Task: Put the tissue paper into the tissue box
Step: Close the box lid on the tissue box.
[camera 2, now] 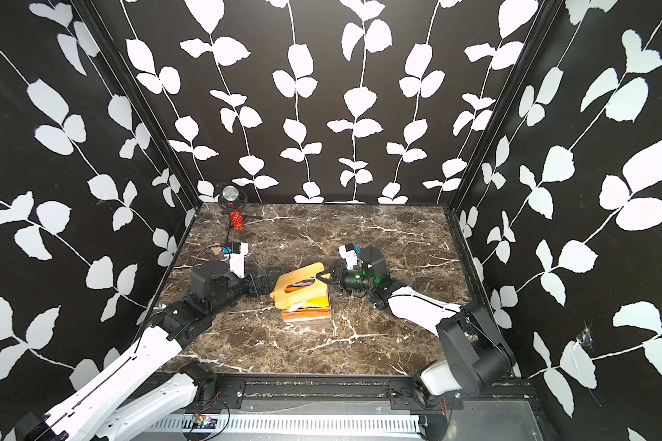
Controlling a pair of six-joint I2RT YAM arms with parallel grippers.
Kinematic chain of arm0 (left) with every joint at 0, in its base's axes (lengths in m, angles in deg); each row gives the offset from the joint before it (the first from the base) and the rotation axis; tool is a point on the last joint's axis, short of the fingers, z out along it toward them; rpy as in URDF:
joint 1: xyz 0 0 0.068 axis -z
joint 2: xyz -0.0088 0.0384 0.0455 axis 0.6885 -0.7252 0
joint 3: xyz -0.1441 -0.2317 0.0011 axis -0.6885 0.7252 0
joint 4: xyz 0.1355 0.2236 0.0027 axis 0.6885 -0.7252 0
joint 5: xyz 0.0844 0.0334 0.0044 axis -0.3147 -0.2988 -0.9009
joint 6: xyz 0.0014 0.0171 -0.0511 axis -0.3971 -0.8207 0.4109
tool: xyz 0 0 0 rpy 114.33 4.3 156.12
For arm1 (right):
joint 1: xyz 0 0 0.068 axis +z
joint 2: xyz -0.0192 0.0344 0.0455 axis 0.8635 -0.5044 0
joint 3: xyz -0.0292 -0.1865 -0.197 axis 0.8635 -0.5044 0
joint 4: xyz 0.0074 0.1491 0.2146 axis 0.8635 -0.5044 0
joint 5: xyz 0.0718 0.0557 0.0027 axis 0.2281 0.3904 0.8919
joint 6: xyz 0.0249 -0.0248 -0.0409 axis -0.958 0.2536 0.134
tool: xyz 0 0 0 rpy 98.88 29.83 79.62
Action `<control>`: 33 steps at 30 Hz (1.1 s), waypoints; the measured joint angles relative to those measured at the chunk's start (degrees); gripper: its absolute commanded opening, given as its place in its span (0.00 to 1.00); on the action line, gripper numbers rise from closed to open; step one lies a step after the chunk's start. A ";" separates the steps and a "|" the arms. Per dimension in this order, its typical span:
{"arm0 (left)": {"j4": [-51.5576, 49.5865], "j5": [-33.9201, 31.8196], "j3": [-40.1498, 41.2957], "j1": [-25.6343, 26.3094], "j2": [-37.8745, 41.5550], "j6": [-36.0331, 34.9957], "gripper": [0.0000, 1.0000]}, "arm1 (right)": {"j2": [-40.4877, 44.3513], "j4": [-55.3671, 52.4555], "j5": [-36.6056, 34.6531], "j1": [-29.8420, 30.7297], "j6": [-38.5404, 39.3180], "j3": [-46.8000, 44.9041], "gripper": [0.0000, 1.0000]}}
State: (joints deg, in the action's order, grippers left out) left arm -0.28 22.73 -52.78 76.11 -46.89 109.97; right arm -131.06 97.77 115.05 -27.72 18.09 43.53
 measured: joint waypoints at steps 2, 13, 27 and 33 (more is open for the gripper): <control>0.46 0.07 0.13 0.00 -0.11 0.07 0.99 | 0.68 0.24 -0.35 0.02 0.02 -0.66 0.00; 1.42 0.76 0.72 0.00 -0.96 0.85 0.99 | 2.40 2.36 -1.68 0.24 -0.44 -3.41 0.00; 3.45 1.86 1.81 0.00 -2.91 2.14 0.99 | 3.89 7.74 -3.67 0.59 -2.89 -8.20 0.00; 5.25 3.13 2.16 0.00 -4.76 3.43 0.99 | 3.69 8.59 -3.76 0.61 -3.15 -9.22 0.00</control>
State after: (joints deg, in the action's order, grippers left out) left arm 4.97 25.86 -50.62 76.11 -51.65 113.40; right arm -127.37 106.36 111.29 -27.11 14.94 34.30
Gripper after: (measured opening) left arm 0.987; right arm 0.111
